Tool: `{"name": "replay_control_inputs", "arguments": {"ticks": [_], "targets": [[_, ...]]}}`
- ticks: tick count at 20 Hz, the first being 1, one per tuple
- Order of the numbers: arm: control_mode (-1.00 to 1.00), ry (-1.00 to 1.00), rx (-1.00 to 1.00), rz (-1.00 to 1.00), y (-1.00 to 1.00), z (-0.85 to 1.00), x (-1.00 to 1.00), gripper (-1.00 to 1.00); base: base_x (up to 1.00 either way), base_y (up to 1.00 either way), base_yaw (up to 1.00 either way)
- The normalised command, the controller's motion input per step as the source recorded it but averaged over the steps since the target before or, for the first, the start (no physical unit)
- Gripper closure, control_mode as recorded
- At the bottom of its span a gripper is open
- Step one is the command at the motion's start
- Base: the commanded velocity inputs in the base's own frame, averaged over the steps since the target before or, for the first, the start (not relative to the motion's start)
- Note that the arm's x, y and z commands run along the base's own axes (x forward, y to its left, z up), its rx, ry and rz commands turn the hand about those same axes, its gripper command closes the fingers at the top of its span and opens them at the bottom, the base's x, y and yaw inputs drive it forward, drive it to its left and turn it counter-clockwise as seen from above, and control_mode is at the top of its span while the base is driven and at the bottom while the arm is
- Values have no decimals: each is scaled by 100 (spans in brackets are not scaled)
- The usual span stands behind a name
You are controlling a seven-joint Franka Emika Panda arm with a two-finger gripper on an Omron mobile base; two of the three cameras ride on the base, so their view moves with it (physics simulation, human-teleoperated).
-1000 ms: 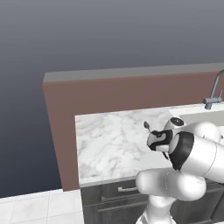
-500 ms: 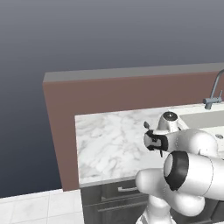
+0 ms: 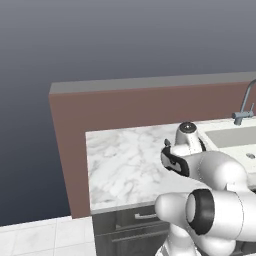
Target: Organize the utensils by type. Pick up the wooden spoons from the counter and place them in the open cabinet. Then pick up the metallic utensils from the counter and place them in the open drawer.
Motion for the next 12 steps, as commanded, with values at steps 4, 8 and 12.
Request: {"name": "replay_control_inputs", "arguments": {"ticks": [4,8,12], "targets": [[-100,5,0,30,0,31,6,100,0,0,0],[-100,1,0,43,0,38,0,100,0,0,0],[-100,0,-5,56,0,21,-12,100,0,0,0]]}}
